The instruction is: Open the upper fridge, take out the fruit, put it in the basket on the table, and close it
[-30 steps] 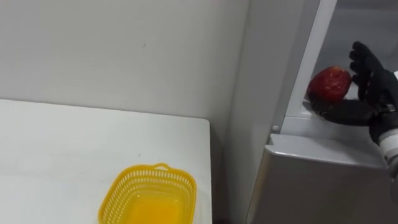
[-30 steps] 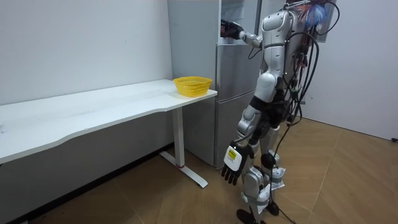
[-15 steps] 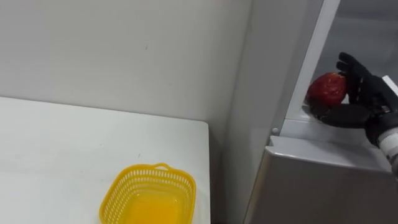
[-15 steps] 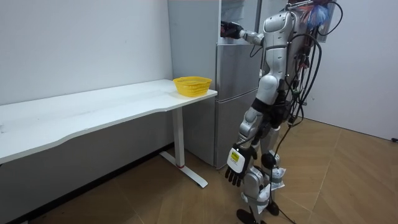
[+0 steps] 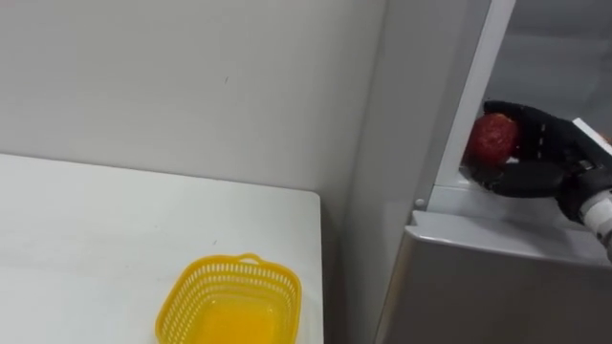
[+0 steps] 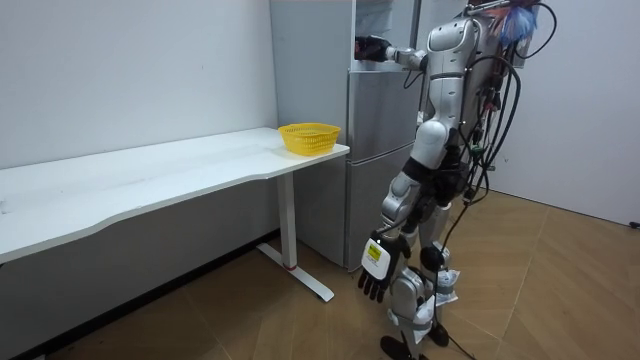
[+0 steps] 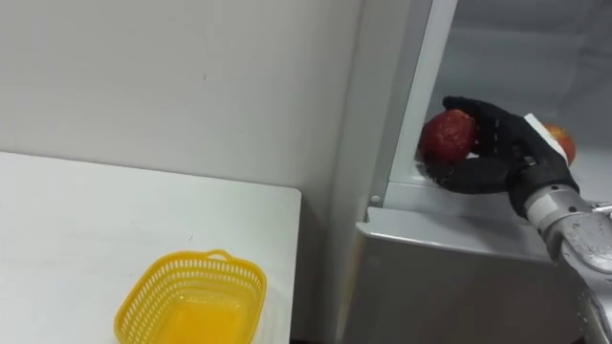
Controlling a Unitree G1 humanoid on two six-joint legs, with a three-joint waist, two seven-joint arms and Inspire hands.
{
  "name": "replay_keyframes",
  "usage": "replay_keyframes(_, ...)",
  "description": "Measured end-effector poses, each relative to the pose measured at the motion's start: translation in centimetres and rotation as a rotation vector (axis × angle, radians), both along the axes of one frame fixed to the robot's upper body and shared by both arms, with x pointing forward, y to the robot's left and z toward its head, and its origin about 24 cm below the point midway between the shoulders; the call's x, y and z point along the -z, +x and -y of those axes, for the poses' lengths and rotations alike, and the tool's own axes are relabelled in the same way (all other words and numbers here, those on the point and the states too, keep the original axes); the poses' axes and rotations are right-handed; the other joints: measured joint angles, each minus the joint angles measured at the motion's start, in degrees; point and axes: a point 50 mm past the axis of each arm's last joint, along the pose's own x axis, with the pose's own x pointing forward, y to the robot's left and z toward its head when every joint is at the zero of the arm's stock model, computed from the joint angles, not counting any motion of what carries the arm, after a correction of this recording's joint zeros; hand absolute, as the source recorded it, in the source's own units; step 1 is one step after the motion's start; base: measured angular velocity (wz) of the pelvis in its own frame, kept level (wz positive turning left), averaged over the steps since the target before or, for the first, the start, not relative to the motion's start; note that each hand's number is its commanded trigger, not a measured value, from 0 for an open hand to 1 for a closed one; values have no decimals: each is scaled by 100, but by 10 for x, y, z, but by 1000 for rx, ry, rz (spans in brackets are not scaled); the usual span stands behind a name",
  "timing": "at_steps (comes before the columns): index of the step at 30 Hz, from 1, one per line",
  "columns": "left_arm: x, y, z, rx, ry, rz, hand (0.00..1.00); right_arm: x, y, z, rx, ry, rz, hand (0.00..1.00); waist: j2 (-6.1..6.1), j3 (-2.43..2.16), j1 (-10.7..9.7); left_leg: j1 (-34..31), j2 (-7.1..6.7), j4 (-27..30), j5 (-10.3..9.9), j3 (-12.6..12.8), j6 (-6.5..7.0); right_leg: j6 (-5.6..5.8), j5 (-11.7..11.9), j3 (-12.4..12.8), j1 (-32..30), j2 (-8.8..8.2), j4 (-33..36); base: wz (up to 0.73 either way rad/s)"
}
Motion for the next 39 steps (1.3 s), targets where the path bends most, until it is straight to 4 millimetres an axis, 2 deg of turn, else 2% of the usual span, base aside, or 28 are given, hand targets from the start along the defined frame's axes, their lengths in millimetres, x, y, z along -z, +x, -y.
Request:
replay_keyframes(21, 0, 2, -1, 1, 6, 5, 0, -3, 0, -1, 2, -1, 1, 100, 6, -3, 29, 21, 10, -5, 0, 27, 0, 0, 0, 39, -13, 5, 53, 0)
replay_keyframes(24, 0, 2, -1, 1, 9, 5, 0, -9, 0, -6, -2, -47, 18, 100, -22, -22, 25, 1, 19, -16, 1, 90, -2, -2, 1, 130, -64, 18, 53, -12)
replay_keyframes(30, -1, 6, -2, 4, 27, 25, 0, -18, -3, -16, 12, -134, 62, 100, -18, -21, 21, -5, 25, -21, 1, 143, -2, -13, 8, 168, -101, 23, 52, -5)
replay_keyframes(33, -1, 7, -1, 8, 25, 34, 0, -24, -8, -27, 22, -228, 106, 100, 35, -23, 16, -7, 33, -24, 1, 158, -2, -13, 9, 169, -108, 25, 51, 0)
replay_keyframes(36, 0, 6, 1, 7, 26, 40, 0, -21, -19, -41, 36, -284, 163, 100, 126, -51, 24, 10, 33, -17, 1, 164, -2, -13, 9, 179, -101, 25, 50, 0)
replay_keyframes(39, 1, 8, 5, 13, 25, 63, 0, -19, -31, -52, 59, -274, 230, 100, 249, -35, 24, 8, 43, -44, 1, 290, -2, -13, 9, 205, -146, 21, 59, -11)
